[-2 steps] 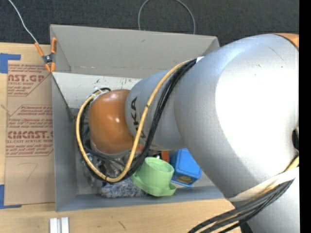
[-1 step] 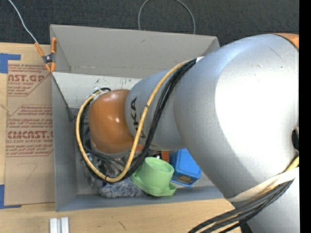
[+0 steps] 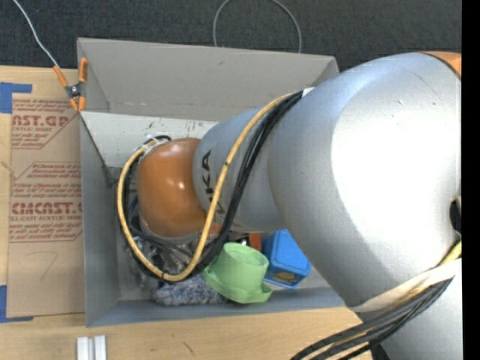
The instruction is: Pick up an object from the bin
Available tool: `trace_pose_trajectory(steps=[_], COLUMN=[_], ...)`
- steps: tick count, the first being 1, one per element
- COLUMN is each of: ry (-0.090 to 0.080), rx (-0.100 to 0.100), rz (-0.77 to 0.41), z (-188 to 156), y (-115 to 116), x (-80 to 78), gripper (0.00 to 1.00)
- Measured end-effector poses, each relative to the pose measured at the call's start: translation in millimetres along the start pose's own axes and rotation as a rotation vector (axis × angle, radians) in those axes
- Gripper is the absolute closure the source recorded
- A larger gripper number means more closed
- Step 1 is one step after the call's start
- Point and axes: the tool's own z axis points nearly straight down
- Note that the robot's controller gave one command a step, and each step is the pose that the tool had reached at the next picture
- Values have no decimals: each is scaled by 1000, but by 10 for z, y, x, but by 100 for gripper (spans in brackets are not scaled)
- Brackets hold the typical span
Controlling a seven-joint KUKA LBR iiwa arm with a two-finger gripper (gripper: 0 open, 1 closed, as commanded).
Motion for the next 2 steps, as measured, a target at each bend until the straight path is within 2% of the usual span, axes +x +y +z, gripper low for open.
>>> trace_pose_trajectory(steps=[2], ry=[0], rx=[0], rz=[0], z=[0], y=[0], x=[0], gripper=[100])
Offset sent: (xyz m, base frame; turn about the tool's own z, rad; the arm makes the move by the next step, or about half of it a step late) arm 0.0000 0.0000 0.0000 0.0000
